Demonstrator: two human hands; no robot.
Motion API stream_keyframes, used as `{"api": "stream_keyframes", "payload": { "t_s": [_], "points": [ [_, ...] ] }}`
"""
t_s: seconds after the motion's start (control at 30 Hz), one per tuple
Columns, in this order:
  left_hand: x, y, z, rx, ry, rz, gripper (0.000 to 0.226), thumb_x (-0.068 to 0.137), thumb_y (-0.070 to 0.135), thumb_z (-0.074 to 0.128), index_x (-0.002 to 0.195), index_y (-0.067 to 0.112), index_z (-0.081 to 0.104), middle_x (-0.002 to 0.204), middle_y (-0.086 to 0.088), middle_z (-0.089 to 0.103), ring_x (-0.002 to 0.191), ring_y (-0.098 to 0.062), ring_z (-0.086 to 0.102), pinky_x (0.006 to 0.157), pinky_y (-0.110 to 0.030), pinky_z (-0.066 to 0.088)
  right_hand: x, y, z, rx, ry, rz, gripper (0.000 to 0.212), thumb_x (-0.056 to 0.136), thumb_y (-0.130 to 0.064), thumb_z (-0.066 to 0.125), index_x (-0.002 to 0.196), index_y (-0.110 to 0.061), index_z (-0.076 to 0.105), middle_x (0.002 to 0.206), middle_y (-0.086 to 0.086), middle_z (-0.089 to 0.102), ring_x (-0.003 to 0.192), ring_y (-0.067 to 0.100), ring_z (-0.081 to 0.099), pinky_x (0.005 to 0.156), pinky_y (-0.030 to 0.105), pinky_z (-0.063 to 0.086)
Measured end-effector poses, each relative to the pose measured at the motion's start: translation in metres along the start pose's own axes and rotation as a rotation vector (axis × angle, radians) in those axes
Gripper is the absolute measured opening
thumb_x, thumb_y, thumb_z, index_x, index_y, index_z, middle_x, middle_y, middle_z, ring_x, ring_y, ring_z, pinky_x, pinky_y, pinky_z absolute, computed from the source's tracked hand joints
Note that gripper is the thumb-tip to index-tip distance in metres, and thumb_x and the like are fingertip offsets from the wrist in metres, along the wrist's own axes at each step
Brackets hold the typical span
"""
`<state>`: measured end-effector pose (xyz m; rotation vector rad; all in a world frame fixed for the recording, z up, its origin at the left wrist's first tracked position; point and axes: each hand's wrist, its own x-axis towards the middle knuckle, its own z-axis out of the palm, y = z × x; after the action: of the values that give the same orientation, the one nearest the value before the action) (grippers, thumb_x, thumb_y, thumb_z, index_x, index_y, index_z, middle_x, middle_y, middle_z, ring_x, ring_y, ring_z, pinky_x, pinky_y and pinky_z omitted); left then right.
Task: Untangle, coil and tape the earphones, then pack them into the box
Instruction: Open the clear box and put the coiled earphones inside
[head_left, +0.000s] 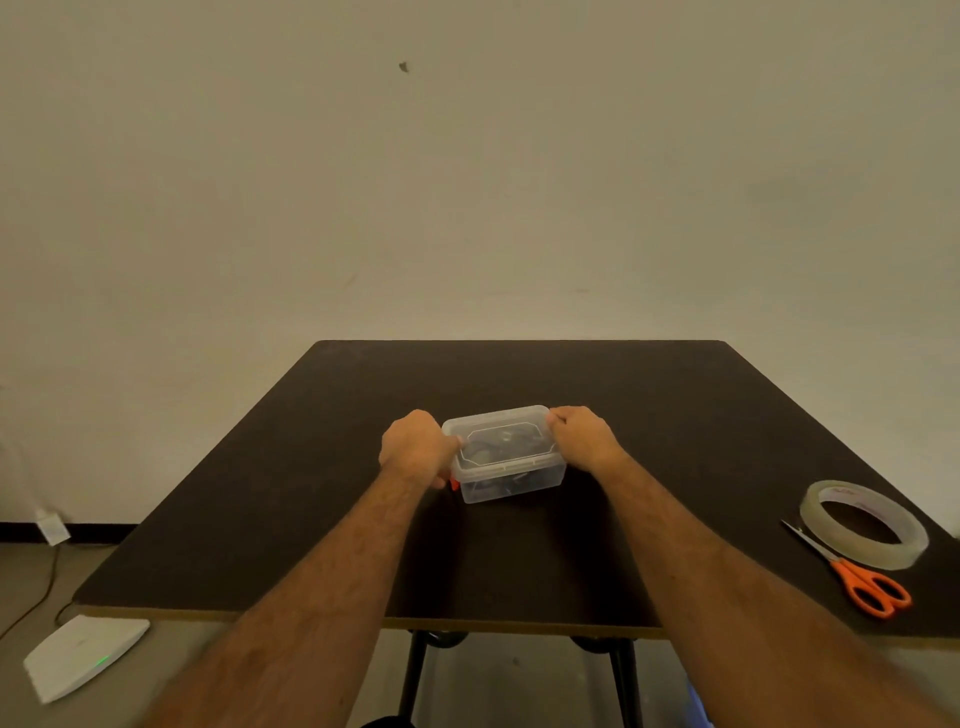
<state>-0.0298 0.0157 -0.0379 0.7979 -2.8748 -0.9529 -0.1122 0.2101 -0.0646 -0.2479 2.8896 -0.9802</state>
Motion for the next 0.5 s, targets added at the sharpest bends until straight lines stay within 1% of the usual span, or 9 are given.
{"api": "stream_keyframes", "payload": {
  "t_s": [0.1, 0.13, 0.2, 0.27, 0.3, 0.33, 0.4, 0.47, 0.5],
  "points": [
    [-0.001, -0.002, 0.0, -0.093, -0.038, -0.039, 0.029, 0.09, 0.04, 0.067, 0.094, 0.012, 0.061, 0.081, -0.004, 0.068, 0.06, -0.012, 0.068, 0.051, -0.023, 0.053, -0.003, 0.0, -0.001, -0.056, -0.027, -0.013, 0.023, 0.102, -0.021, 0.043, 0.104, -0.013, 0.064, 0.111, 0.009, 0.064, 0.101, 0.022, 0.062, 0.095, 0.039, 0.052],
    [-0.001, -0.003, 0.0, -0.131, -0.047, -0.049, 0.03, 0.09, 0.04, 0.068, 0.094, 0.011, 0.062, 0.081, -0.004, 0.069, 0.061, -0.012, 0.068, 0.05, -0.023, 0.052, -0.005, -0.001, -0.002, -0.019, -0.019, -0.011, 0.025, 0.102, -0.023, 0.042, 0.11, -0.012, 0.063, 0.114, 0.011, 0.064, 0.102, 0.024, 0.061, 0.093, 0.039, 0.052],
    [0.001, -0.007, 0.0, -0.236, -0.063, -0.073, 0.03, 0.088, 0.039, 0.07, 0.095, 0.01, 0.063, 0.084, -0.006, 0.07, 0.066, -0.015, 0.07, 0.053, -0.026, 0.055, -0.009, -0.004, -0.005, 0.17, -0.04, 0.064, 0.034, 0.103, -0.03, 0.039, 0.127, -0.013, 0.057, 0.124, 0.009, 0.06, 0.101, 0.024, 0.058, 0.082, 0.038, 0.049],
    [-0.001, -0.01, 0.001, -0.348, -0.069, -0.105, 0.03, 0.089, 0.039, 0.069, 0.098, 0.01, 0.063, 0.087, -0.007, 0.071, 0.073, -0.017, 0.072, 0.062, -0.031, 0.06, -0.015, -0.002, -0.007, 0.372, -0.066, 0.178, 0.046, 0.102, -0.039, 0.041, 0.141, -0.016, 0.044, 0.135, 0.007, 0.052, 0.108, 0.023, 0.056, 0.08, 0.039, 0.047],
    [-0.002, -0.012, 0.003, -0.401, -0.072, -0.124, 0.03, 0.09, 0.038, 0.068, 0.1, 0.01, 0.063, 0.09, -0.007, 0.071, 0.077, -0.018, 0.071, 0.066, -0.034, 0.06, -0.018, 0.0, -0.007, 0.451, -0.064, 0.223, 0.049, 0.101, -0.041, 0.044, 0.143, -0.017, 0.042, 0.136, 0.007, 0.052, 0.11, 0.024, 0.056, 0.081, 0.04, 0.049],
    [-0.003, -0.013, 0.004, -0.458, -0.079, -0.144, 0.03, 0.092, 0.037, 0.065, 0.102, 0.01, 0.062, 0.093, -0.007, 0.07, 0.08, -0.019, 0.07, 0.068, -0.035, 0.059, -0.02, 0.002, -0.007, 0.521, -0.057, 0.251, 0.047, 0.099, -0.04, 0.049, 0.14, -0.016, 0.046, 0.132, 0.007, 0.055, 0.108, 0.023, 0.058, 0.083, 0.041, 0.051],
    [-0.007, -0.013, 0.006, -0.555, -0.094, -0.177, 0.026, 0.095, 0.032, 0.061, 0.106, 0.008, 0.063, 0.097, -0.008, 0.07, 0.084, -0.02, 0.069, 0.064, -0.033, 0.055, -0.025, 0.006, -0.01, 0.647, -0.043, 0.291, 0.036, 0.097, -0.029, 0.058, 0.128, -0.013, 0.056, 0.121, 0.008, 0.061, 0.1, 0.022, 0.062, 0.079, 0.039, 0.055],
    [-0.011, -0.005, 0.008, -0.591, -0.101, -0.171, 0.021, 0.096, 0.027, 0.061, 0.105, 0.008, 0.064, 0.096, -0.009, 0.071, 0.084, -0.02, 0.07, 0.06, -0.031, 0.051, -0.029, 0.01, -0.016, 0.731, -0.033, 0.302, 0.026, 0.094, -0.019, 0.063, 0.119, -0.013, 0.061, 0.117, 0.008, 0.062, 0.099, 0.021, 0.063, 0.072, 0.035, 0.057],
    [-0.013, 0.0, 0.008, -0.597, -0.094, -0.151, 0.019, 0.096, 0.025, 0.061, 0.104, 0.008, 0.064, 0.096, -0.009, 0.071, 0.083, -0.019, 0.07, 0.059, -0.031, 0.05, -0.03, 0.011, -0.02, 0.76, -0.011, 0.295, 0.022, 0.093, -0.016, 0.064, 0.115, -0.013, 0.063, 0.115, 0.008, 0.062, 0.1, 0.021, 0.063, 0.074, 0.036, 0.059]
  ]
}}
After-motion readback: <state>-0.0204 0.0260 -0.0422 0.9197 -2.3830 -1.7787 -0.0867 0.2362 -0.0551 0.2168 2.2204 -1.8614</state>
